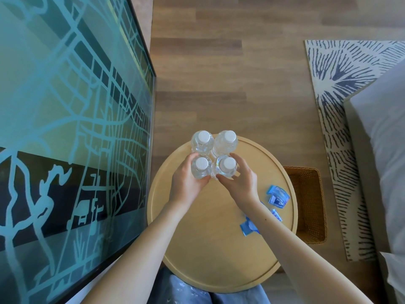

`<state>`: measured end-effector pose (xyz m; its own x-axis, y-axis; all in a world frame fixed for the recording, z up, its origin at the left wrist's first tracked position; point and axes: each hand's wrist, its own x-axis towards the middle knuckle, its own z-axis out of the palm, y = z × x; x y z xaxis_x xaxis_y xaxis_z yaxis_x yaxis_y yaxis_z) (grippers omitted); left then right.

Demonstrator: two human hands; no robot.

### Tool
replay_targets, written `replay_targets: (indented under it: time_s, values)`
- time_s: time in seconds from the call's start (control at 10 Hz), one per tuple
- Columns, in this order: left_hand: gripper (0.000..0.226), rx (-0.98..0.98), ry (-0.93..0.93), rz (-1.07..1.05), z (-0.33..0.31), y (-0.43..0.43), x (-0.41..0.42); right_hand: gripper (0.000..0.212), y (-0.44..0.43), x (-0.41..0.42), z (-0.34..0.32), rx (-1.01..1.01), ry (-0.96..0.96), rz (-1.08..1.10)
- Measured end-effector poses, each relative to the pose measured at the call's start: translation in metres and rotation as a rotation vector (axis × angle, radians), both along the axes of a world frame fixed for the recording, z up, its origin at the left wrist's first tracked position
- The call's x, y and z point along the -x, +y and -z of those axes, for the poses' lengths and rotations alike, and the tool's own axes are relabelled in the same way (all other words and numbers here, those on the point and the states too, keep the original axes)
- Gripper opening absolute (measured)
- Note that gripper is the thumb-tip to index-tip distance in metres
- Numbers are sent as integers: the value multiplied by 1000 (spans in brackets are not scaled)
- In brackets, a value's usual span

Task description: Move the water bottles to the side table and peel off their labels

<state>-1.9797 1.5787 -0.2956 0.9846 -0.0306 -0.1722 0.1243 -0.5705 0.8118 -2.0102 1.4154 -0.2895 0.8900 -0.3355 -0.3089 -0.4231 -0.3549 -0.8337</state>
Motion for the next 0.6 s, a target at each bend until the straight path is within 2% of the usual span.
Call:
replay_targets:
  time_s: [0.2, 0.4, 0.5, 0.6]
  values:
    - [68, -11, -9, 41, 1, 0, 1, 68, -1, -1, 2, -7, -38, -51]
    - [72, -39, 29, 103, -10, 2, 3, 81, -5, 2, -13, 36, 15, -120]
    - [72, -66, -37, 144, -25, 5, 6, 75, -12, 7, -31, 85, -6, -133]
    - [58, -118, -74, 152, -56, 5, 13, 63, -20, 15, -54, 180, -94, -147]
